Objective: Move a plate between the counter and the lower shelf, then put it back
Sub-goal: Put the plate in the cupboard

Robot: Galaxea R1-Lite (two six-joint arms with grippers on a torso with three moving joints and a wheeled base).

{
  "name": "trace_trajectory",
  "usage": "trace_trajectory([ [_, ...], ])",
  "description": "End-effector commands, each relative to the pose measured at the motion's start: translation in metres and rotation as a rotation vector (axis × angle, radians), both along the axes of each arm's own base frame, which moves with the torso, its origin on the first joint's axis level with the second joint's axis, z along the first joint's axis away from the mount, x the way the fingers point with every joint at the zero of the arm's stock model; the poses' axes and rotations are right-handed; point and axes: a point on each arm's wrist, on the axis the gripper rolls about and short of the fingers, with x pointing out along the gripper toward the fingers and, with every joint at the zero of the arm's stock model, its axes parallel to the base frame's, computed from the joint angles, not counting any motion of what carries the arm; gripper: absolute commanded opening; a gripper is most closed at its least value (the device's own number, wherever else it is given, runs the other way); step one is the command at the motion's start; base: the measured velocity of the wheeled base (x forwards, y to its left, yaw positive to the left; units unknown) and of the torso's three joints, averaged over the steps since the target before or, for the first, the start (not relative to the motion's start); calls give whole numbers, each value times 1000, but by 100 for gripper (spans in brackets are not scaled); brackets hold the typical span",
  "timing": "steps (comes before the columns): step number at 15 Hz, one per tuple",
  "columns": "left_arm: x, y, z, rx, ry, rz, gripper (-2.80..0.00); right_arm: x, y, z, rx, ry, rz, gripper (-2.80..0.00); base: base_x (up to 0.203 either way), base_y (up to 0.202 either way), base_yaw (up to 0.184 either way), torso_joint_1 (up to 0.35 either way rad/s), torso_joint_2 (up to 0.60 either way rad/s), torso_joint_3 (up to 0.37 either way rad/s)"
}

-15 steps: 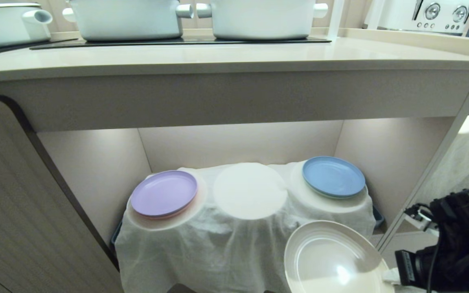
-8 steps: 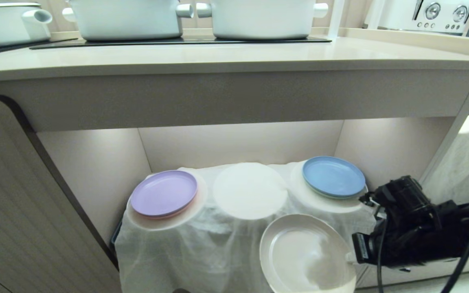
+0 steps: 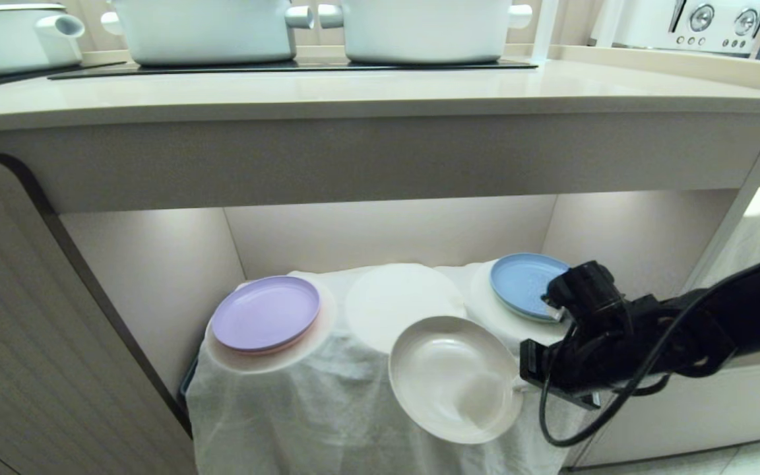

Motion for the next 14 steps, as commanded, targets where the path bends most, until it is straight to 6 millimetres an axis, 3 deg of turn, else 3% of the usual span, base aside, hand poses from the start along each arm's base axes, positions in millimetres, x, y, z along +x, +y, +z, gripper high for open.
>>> trace_trajectory([
  [1, 0, 0, 0, 0, 1, 0, -280, 11, 9, -7, -2, 29, -30, -280, 0, 0, 0, 0, 0, 0],
  [14, 0, 0, 0, -1, 1, 0, -280, 66, 40, 15, 24, 0, -244, -280, 0, 0, 0, 0, 0, 0],
])
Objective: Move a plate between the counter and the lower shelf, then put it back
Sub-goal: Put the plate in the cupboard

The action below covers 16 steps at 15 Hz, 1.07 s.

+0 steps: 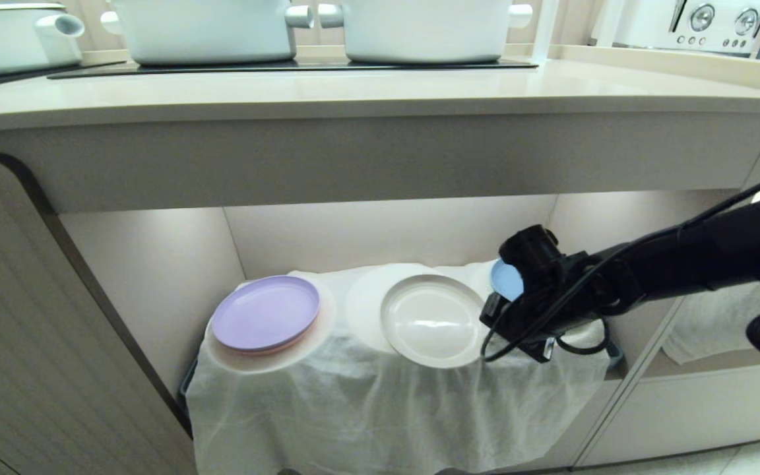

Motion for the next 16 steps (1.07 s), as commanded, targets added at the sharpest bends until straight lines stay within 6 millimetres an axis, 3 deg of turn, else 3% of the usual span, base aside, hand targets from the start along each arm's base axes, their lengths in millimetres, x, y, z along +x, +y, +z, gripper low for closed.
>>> trace_trajectory([
  [1, 0, 0, 0, -1, 1, 1, -280, 8, 5, 4, 16, -14, -11, -280, 0, 0, 0, 0, 0, 0],
  [16, 0, 0, 0, -1, 1, 1, -280, 48, 34, -11, 1, -6, -26, -280, 0, 0, 0, 0, 0, 0],
])
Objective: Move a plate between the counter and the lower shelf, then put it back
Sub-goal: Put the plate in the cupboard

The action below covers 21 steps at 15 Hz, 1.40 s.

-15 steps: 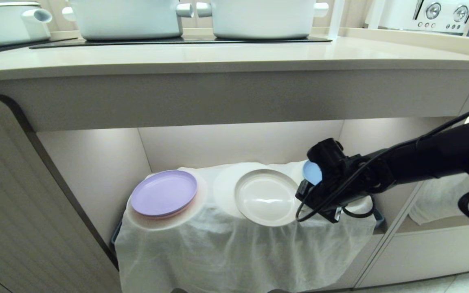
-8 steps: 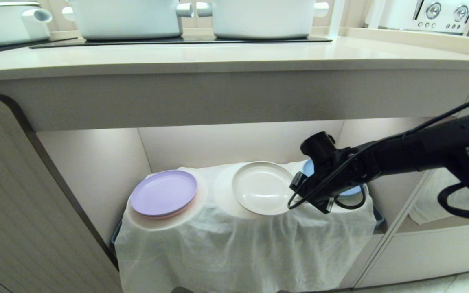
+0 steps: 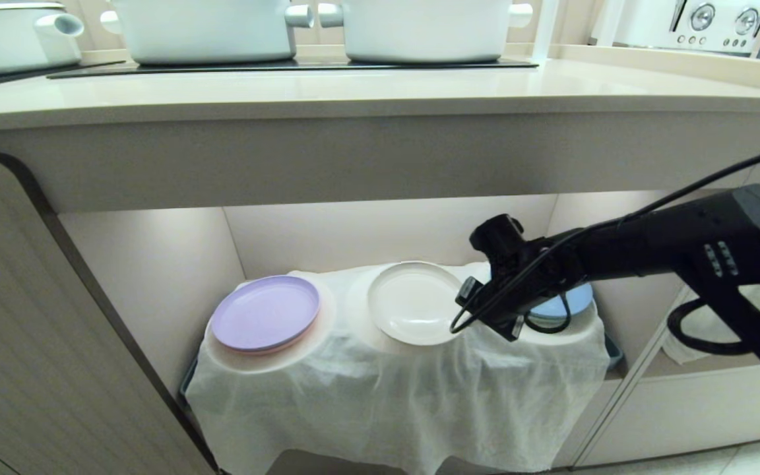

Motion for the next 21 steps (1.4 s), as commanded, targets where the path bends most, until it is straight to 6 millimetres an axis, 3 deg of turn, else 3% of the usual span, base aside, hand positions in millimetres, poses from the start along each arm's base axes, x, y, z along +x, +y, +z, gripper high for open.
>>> trace_trajectory([
  [1, 0, 0, 0, -1, 1, 1, -280, 9, 5, -10, -4, 14, -3, -280, 0, 0, 0, 0, 0, 0],
  [6, 0, 0, 0, -1, 1, 1, -280, 15, 7, -32, -45, 40, -16, -280, 0, 0, 0, 0, 0, 0],
  [12, 0, 0, 0, -1, 1, 1, -280, 29, 13, -32, -31, 7, -20, -280, 0, 0, 0, 0, 0, 0],
  [21, 0, 0, 0, -1, 1, 1, -280, 33, 16, -31, -27, -1, -19, -280, 0, 0, 0, 0, 0, 0],
])
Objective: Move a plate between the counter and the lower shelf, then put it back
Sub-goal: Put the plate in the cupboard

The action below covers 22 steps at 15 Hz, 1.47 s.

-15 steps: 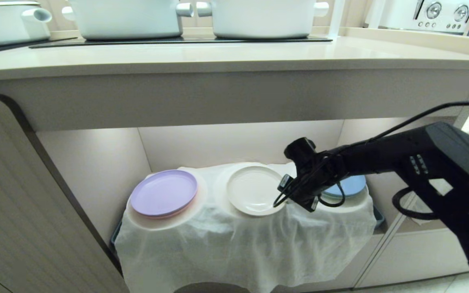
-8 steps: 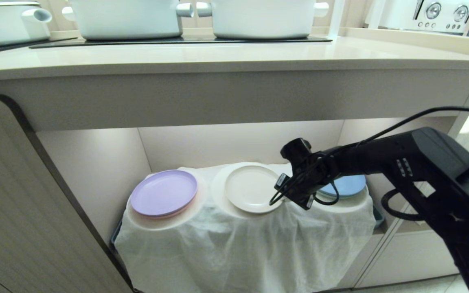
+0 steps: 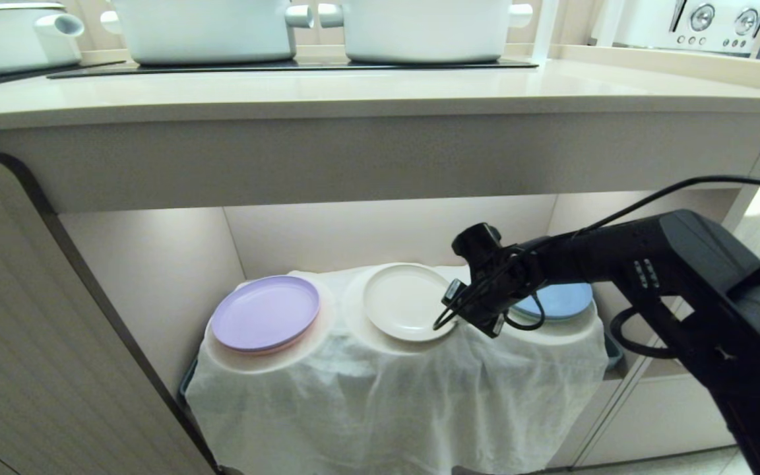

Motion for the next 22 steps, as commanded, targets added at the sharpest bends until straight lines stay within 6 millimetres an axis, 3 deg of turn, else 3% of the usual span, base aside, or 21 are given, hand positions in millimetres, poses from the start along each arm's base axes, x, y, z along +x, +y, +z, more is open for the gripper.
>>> trace_trajectory([
  [1, 0, 0, 0, -1, 1, 0, -280, 0, 0, 1, 4, 0, -3, -280, 0, 0, 0, 0, 0, 0],
  [6, 0, 0, 0, -1, 1, 0, -280, -3, 0, 4, -3, 16, -1, -280, 0, 0, 0, 0, 0, 0],
  [7, 0, 0, 0, -1, 1, 0, -280, -4, 0, 3, -7, 27, -2, 0, 0, 0, 0, 0, 0, 0],
  [22, 0, 0, 0, -1, 1, 0, -280, -13, 3, 1, -33, 42, -1, 0, 0, 0, 0, 0, 0, 0],
])
